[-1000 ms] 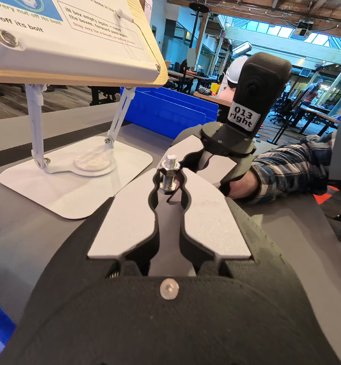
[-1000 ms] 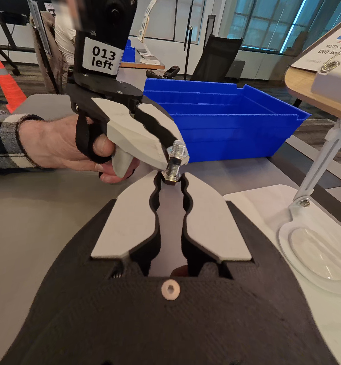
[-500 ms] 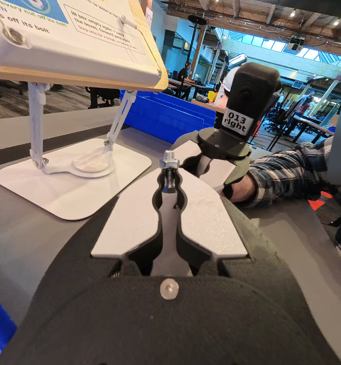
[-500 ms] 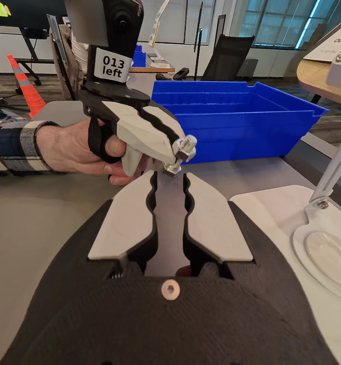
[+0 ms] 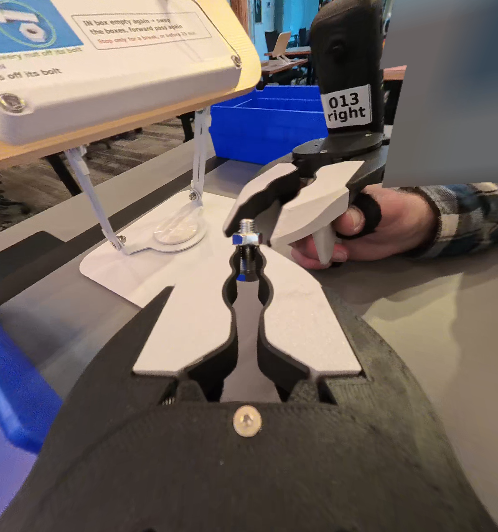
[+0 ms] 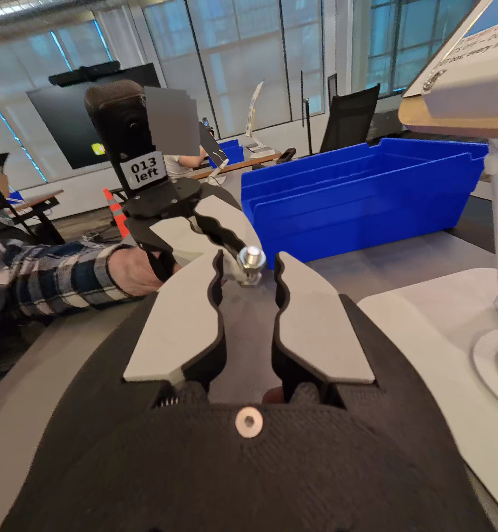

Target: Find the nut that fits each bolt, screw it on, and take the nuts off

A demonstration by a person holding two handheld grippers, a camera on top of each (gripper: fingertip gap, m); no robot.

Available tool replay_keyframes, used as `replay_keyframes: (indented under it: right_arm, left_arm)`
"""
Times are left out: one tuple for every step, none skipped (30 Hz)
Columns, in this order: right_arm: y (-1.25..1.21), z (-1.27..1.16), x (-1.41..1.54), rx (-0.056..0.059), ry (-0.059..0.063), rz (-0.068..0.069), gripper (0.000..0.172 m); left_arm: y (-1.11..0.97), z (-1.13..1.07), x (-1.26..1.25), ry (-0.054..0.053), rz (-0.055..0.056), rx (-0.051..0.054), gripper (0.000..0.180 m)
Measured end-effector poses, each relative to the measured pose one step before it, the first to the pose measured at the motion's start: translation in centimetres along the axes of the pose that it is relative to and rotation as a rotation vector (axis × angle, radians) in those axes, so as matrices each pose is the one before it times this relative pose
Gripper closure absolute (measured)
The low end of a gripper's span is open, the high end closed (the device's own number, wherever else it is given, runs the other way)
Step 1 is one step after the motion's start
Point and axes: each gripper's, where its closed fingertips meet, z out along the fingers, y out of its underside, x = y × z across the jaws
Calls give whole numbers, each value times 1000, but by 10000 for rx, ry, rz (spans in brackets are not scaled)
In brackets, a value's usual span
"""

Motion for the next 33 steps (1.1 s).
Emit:
replay_keyframes:
  right_arm:
    - [-147, -11, -266, 138, -167, 49, 141]
    - [-143, -60, -68, 125, -46, 56, 142]
    - [-126, -68, 106, 88, 42, 104, 146]
    - [-98, -58, 134, 71, 53, 98, 152]
    - [-62, -34, 25, 57, -32, 49, 152]
    - [-47, -13, -62, 56, -114, 62, 152]
    - [-144, -23, -191, 129, -215, 91, 150]
    - [-210, -39, -194, 166, -210, 104, 149]
    - [-155, -30, -69, 111, -92, 79, 150]
    - [-24, 9, 24, 13, 24, -7, 153]
    - [39, 7, 33, -27, 65, -92, 153]
    - [8, 10, -1, -18, 66, -107, 153]
    - [-26, 8, -5, -12, 66, -95, 153]
    - [-42, -5, -10, -13, 71, -110, 153]
    - [-48, 1, -21, -15, 68, -117, 153]
    - [-49, -4, -30, -4, 34, -71, 153]
    - [-49, -13, -44, 7, -24, -4, 153]
    - [-61, -19, -54, 14, -58, 24, 153]
    - [-49, -21, -7, 9, -38, 24, 153]
    - [-20, -12, 10, -2, -20, 18, 153]
    - [-9, -14, 12, -3, -22, 15, 153]
    - [-24, -15, 7, -3, -9, 11, 154]
    - [-14, 0, 11, -7, -4, -1, 154]
    - [-2, 3, -27, -11, -13, -8, 154]
    - [31, 25, -31, -20, -23, -5, 154]
    - [13, 14, -45, -8, -31, 3, 154]
    - [-19, 11, -49, 15, -33, 8, 154]
    - [-60, -18, -22, 27, -20, -5, 154]
    - [-53, -39, 20, 27, 6, -10, 154]
    - [-35, -32, 61, 16, 19, 13, 154]
    - [9, -38, 95, 5, 20, 33, 154]
    - [40, -13, 72, -5, -10, 53, 154]
    - [36, 3, 17, 7, -40, 63, 154]
  left_arm:
    - [-78, 205, 32, -184, 57, -11, 172]
    - [-204, 8, -61, -92, -38, 111, 172]
    - [-170, -55, -42, 35, -127, 107, 172]
    - [-142, -61, 60, 118, -137, 133, 172]
    - [-88, -18, 136, 138, -144, 108, 172]
    - [-37, -10, 70, 78, -127, 61, 172]
    - [-135, -20, 94, 107, -104, 110, 172]
    - [-228, -52, 94, 120, -170, 155, 172]
    - [-173, -40, 56, 93, -168, 120, 172]
    - [-58, -8, 79, 79, -74, 46, 172]
    - [22, 14, 24, 12, 13, -3, 172]
    - [-2, -8, -5, -3, -6, 27, 172]
    - [-53, -3, 22, 62, -126, 64, 172]
    - [-54, 1, 41, 98, -165, 92, 172]
    - [-52, 10, 37, 78, -121, 82, 172]
    - [-46, 1, 37, 49, -66, 73, 172]
    - [-62, 1, 71, 65, -64, 70, 172]
    - [-79, -1, 87, 77, -50, 76, 172]
    - [-45, 7, 60, 57, -31, 49, 172]
    - [-3, 21, 4, 33, -38, 20, 172]
    - [-13, 20, 16, 46, -48, 26, 171]
    - [-6, 10, 47, 59, -44, 23, 170]
    - [24, 29, 16, 18, -14, -14, 168]
    - [84, 51, -32, -25, 27, -68, 165]
    - [100, 50, -38, -45, 69, -85, 163]
    - [61, 28, 13, -32, 89, -58, 161]
    - [49, 25, 39, -7, 72, -42, 160]
    - [69, 26, -6, -26, 50, -62, 157]
    - [102, 19, -27, -17, 43, -66, 155]
    - [126, 10, -14, 17, 35, -71, 152]
    - [137, 7, -20, 13, 22, -81, 150]
    - [129, 12, -33, 0, 19, -75, 149]
    - [137, 47, 16, 19, 24, -84, 149]
